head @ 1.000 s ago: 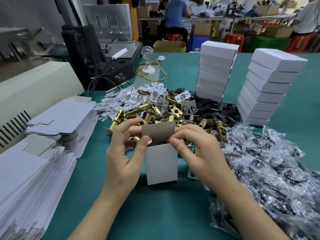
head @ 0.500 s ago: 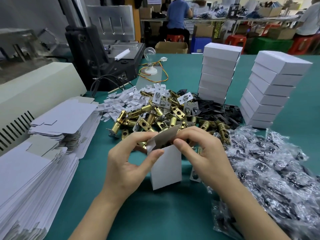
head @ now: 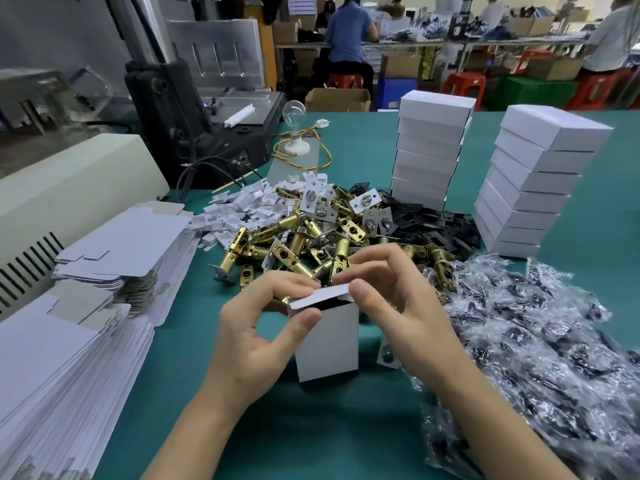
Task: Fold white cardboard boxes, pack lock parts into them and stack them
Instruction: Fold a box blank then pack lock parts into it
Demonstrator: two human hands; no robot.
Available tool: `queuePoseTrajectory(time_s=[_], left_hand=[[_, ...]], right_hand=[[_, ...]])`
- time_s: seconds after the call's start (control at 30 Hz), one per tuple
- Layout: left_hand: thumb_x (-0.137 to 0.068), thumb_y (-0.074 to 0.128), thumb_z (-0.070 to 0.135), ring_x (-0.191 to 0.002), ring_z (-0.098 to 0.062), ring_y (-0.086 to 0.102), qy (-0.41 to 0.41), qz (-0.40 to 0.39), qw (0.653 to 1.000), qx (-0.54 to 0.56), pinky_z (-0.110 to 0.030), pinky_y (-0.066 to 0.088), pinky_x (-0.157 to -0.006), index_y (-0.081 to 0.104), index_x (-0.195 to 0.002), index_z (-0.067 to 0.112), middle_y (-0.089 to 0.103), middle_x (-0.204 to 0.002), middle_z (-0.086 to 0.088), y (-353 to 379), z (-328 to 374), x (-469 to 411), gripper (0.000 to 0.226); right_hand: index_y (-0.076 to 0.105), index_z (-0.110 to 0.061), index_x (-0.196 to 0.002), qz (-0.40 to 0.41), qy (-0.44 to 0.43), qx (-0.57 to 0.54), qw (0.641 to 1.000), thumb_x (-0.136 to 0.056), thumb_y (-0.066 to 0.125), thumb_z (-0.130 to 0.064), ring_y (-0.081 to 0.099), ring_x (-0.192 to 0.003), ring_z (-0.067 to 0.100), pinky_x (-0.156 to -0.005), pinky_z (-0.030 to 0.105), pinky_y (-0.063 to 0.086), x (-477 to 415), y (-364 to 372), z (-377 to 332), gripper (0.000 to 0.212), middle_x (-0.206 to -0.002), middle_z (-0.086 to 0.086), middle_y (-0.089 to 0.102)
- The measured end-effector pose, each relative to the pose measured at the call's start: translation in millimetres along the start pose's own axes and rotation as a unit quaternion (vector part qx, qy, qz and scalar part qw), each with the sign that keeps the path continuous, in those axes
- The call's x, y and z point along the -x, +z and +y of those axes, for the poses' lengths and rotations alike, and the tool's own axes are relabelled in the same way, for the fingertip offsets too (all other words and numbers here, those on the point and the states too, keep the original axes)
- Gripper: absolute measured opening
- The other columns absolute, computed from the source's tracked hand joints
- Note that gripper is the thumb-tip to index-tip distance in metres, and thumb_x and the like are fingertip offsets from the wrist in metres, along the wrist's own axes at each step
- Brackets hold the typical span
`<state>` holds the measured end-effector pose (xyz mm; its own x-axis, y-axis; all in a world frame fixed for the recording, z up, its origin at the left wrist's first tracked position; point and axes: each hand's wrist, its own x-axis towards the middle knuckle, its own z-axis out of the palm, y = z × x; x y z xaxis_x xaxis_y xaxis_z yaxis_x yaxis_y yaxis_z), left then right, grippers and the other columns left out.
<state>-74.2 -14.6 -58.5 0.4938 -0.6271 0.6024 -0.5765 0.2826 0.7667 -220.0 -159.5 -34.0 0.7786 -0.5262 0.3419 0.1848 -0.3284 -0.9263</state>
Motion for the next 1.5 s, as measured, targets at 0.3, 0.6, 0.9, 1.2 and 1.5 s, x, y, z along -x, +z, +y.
queuePoseTrajectory(time_s=[0.3,0.6,0.9,1.2,1.5], left_hand=[[-0.097,0.061,0.035,-0.104,-0.025,0.072,-0.071,0.003,0.997,0.034,-0.028,0.058,-0.080,0.071,-0.105,0.032,0.076,-0.109,0.001,2,3,-1,0.013],[-0.099,0.061,0.028,-0.106,-0.029,0.072,-0.058,0.005,0.997,0.050,-0.039,0.061,-0.084,0.076,-0.108,0.028,0.077,-0.110,-0.002,2,0,1,0.018],[-0.097,0.070,0.021,-0.111,-0.020,0.073,0.043,-0.016,0.998,-0.032,-0.026,0.059,-0.084,0.078,-0.112,0.017,0.077,-0.117,0.005,-4,-1,-3,0.018],[-0.095,0.071,0.020,-0.112,-0.020,0.074,0.044,-0.031,0.998,-0.033,-0.038,0.062,-0.087,0.081,-0.107,0.015,0.078,-0.117,0.001,-7,-4,-3,0.016],[-0.092,0.074,0.023,-0.113,-0.014,0.074,-0.032,-0.080,0.996,0.026,-0.024,0.061,-0.088,0.080,-0.115,0.019,0.078,-0.120,0.009,-11,-5,-5,0.024]], right_hand=[[0.071,-0.029,-0.110,-0.012,-0.040,0.129,0.991,-0.096,0.067,-0.026,0.065,-0.100,0.015,-0.072,0.032,0.054,0,3,2,0.015,-0.107,-0.017,0.069],[0.074,-0.026,-0.109,0.015,-0.083,0.135,0.987,-0.099,0.066,-0.017,0.067,-0.106,0.013,-0.077,0.017,0.051,0,6,3,0.016,-0.106,-0.016,0.072],[0.078,-0.017,-0.107,-0.027,-0.091,0.100,0.990,-0.094,0.071,-0.008,0.069,-0.112,0.010,-0.090,0.022,0.054,-4,-3,4,0.017,-0.111,-0.014,0.074],[0.080,-0.019,-0.101,-0.025,-0.123,0.147,0.981,-0.091,0.073,-0.027,0.068,-0.111,0.006,-0.091,0.019,0.052,-4,-6,8,0.015,-0.113,-0.016,0.073],[0.079,-0.022,-0.099,-0.009,-0.118,0.172,0.978,-0.092,0.071,-0.029,0.067,-0.111,0.006,-0.084,0.024,0.056,-4,-4,12,0.013,-0.115,-0.019,0.071]])
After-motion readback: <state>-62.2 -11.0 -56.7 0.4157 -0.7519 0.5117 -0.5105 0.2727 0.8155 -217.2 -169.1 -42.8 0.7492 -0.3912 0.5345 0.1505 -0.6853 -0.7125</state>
